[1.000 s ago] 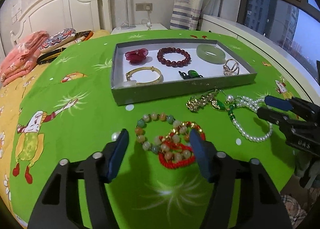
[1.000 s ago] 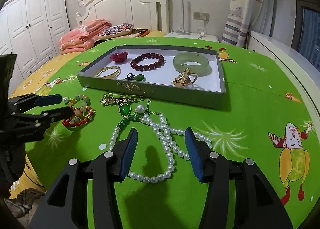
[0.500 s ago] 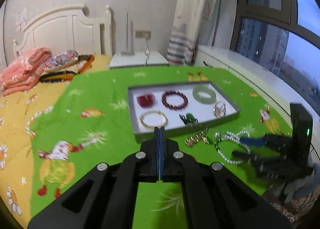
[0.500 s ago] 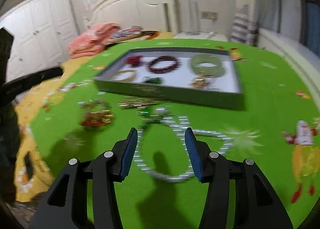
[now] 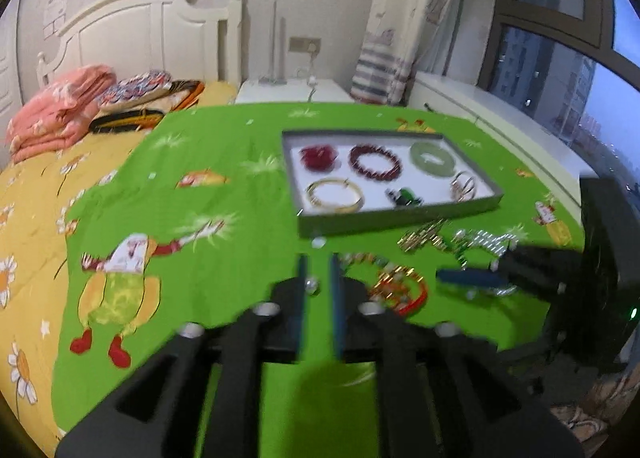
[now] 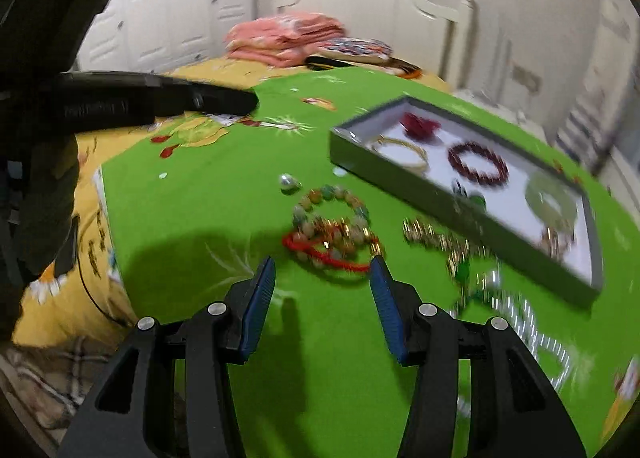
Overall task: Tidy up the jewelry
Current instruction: 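Grasp the red string bracelet with gold beads with the right tool, then grasp the multicolor bead bracelet with the left tool while the right tool holds the red string bracelet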
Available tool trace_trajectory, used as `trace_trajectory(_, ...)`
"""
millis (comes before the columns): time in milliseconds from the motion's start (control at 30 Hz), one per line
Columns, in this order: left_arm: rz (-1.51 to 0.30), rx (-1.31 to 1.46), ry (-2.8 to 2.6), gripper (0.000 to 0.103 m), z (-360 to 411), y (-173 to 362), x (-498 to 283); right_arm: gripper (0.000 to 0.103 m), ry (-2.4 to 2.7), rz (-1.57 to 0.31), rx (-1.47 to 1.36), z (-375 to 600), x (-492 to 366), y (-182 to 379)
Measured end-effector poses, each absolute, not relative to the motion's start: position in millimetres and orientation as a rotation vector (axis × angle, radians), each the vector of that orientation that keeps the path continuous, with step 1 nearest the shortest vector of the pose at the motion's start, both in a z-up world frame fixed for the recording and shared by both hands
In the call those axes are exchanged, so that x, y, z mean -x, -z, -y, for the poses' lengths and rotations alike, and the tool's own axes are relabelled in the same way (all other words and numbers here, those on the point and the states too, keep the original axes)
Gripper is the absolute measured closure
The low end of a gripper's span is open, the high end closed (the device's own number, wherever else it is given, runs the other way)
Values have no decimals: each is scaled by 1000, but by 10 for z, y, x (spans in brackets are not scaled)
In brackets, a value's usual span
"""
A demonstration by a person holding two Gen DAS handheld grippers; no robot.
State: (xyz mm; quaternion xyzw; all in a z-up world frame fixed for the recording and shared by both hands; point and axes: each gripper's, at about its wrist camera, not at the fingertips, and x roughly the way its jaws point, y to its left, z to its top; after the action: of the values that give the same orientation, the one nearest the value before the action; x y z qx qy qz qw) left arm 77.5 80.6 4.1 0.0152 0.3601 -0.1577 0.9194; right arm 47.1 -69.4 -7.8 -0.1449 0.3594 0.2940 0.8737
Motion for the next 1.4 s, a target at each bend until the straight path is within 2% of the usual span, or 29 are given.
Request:
trace_trajectory(33, -744, -26, 317, 61, -834, -4, -773, 55, -625, -760, 345, 641, -512, 89)
trace_trajectory(67, -745, -16, 300, 52, -889, 34, -762, 56, -636, -763, 385, 592, -536, 106)
trace_trajectory(100, -746, -11, 291, 50, -928, 53, -756, 57, -641, -758, 423, 546, -549, 119)
trace_trajectory(133, -750, -6, 285, 46, -969, 73, -753, 71, -654, -749, 472, 494, -551, 133)
trace_trajectory(167, -755, -2, 277, 40, -1013, 96, -751, 95, -682, -744, 505, 457, -538, 133)
trace_trajectory(267, -770, 12, 255, 32, -1121, 168, -747, 97, -709, -669, 426, 557, -467, -60)
trace_trajectory(533, -803, -26, 322, 31, -902, 314, -730, 97, -742, -576, 21, 1106, -499, -557)
trace_trajectory(600, -804, -47, 351, 31, -776, 337, -710, 97, -706, -613, -57, 1207, -626, -564)
trace_trajectory(700, -810, -68, 366, 31, -655, 365, -691, 97, -494, -700, 67, 1218, -791, -379)
trace_trajectory(767, -816, -78, 369, 31, -625, 387, -687, 97, -550, -745, -105, 1420, -836, -298)
trace_trajectory(1067, -836, -82, 438, 31, -316, 412, -957, 97, -501, -701, -122, 1667, -714, -367)
trace_trajectory(1100, -843, -81, 439, 32, -256, 425, -1015, 97, -501, -697, -122, 1656, -670, -369)
trace_trajectory(1167, -854, -91, 449, 49, -155, 457, -1135, 97, -499, -684, -108, 1661, -632, -398)
trace_trajectory(1233, -865, -119, 433, 57, -82, 487, -1218, 97, -500, -676, -96, 1662, -582, -400)
trace_trajectory(1400, -876, -197, 426, 62, 25, 543, -1260, 97, -502, -669, -106, 1721, -535, -381)
